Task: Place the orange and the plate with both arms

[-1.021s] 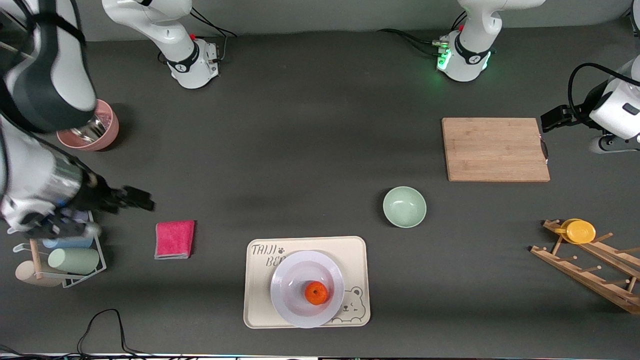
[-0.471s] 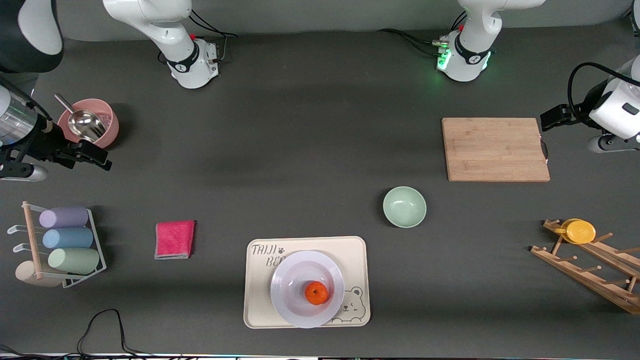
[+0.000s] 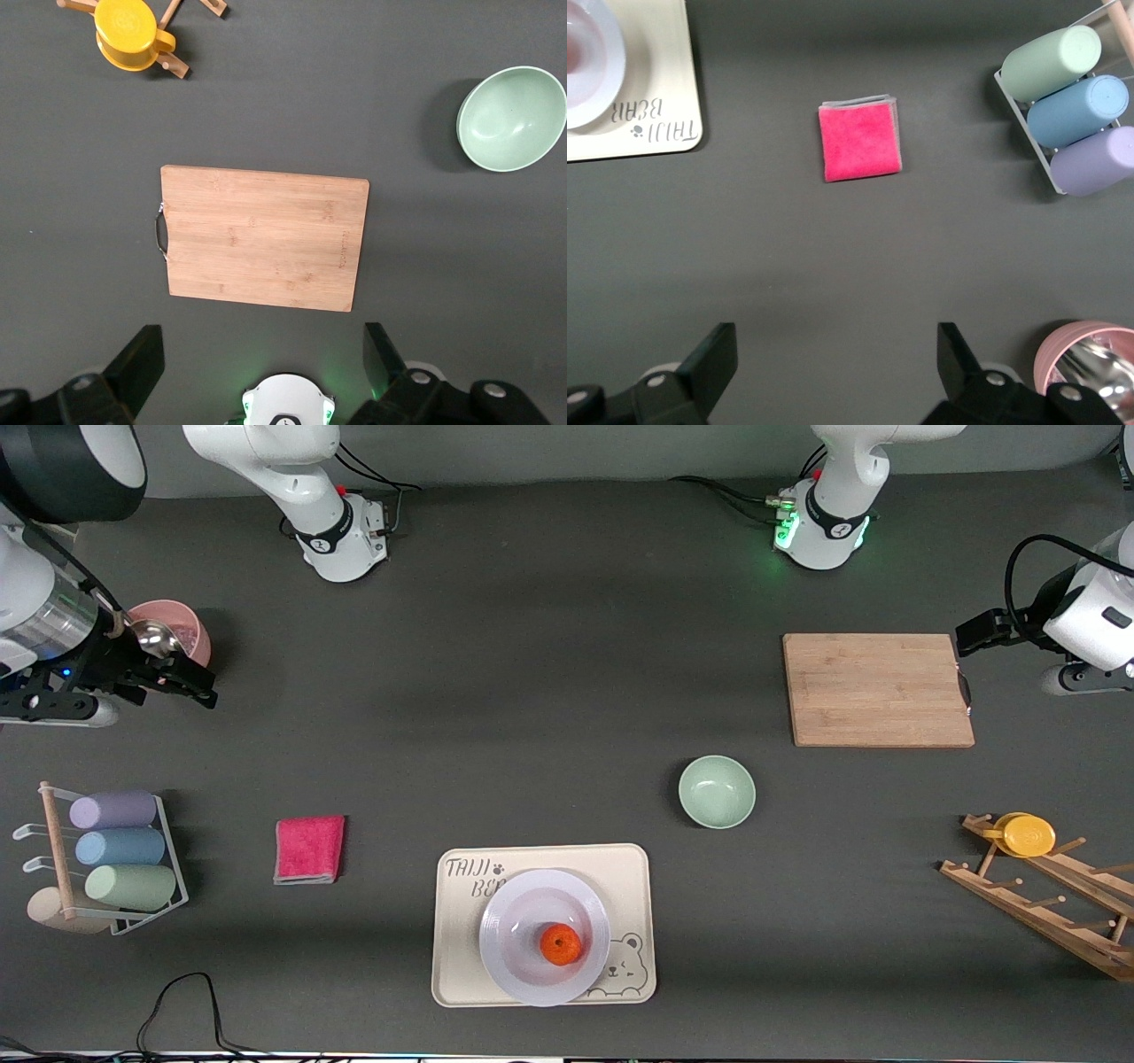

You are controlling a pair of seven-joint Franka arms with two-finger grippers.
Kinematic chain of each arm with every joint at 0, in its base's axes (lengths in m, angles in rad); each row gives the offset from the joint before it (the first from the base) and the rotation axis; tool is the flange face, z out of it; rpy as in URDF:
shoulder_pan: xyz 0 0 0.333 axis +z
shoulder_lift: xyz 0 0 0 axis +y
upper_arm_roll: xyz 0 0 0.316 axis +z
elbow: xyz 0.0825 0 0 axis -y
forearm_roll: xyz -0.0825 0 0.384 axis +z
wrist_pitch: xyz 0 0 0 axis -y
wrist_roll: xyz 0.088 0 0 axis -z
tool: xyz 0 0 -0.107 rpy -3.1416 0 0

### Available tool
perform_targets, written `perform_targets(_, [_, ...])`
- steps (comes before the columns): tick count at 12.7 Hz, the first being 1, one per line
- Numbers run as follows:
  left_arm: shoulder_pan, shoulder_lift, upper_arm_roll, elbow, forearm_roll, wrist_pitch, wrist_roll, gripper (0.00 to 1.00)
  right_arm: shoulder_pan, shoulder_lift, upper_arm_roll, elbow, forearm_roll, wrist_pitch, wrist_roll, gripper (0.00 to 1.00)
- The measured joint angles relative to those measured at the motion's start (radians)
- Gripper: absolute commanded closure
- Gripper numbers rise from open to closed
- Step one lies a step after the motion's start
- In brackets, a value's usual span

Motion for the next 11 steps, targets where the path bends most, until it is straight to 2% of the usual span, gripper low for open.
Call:
perform_targets(4, [0.000, -0.001, -0.001, 0.001, -0.001, -0.004, 0.000, 0.00, -0.016, -0.032, 0.003, -0.034, 0.059, -0.030, 0.005, 0.00])
perform_targets(11, [0.000, -0.005, -0.003, 0.022, -0.002, -0.021, 0.000, 0.00, -0.017, -0.032, 0.002, -0.046, 0.062, -0.048, 0.001, 0.00])
